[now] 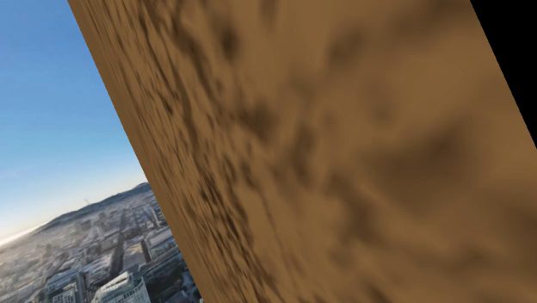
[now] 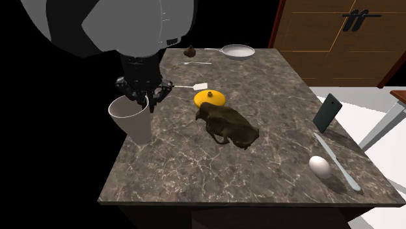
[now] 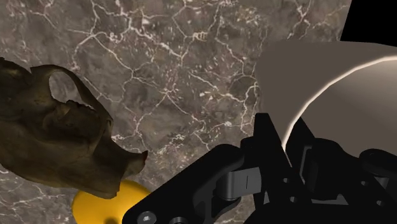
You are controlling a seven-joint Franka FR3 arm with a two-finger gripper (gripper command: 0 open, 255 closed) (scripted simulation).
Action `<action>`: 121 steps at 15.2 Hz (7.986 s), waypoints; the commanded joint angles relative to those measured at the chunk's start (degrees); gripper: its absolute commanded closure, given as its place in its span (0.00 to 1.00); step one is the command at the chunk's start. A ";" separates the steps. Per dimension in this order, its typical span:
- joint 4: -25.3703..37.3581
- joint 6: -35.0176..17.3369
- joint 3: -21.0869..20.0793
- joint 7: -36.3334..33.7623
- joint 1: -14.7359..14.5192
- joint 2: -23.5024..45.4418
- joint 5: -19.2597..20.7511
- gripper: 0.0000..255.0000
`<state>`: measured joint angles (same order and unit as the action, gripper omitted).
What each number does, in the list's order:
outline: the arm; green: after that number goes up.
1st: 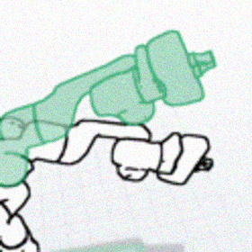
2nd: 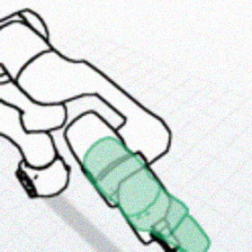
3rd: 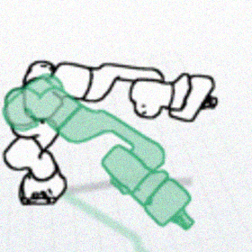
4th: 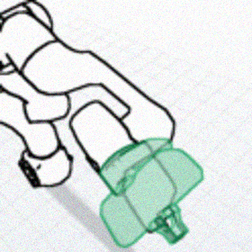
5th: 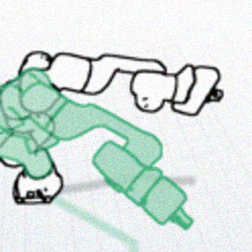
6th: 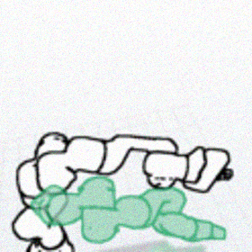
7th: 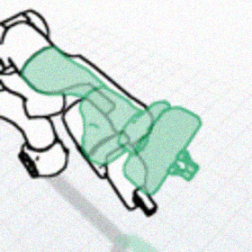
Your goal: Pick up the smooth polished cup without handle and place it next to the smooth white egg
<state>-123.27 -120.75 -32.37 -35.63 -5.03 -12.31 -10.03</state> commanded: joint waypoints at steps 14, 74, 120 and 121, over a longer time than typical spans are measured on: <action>10.41 11.58 1.14 -0.33 0.38 -1.28 0.20 1.00; 13.01 24.44 66.80 77.55 16.54 -3.36 10.38 1.00; -8.92 -2.39 70.35 83.35 16.44 2.83 7.00 0.00; -8.92 -2.39 70.35 83.35 16.44 2.83 7.00 0.00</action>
<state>-132.19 -123.14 37.97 47.72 11.40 -9.48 -3.03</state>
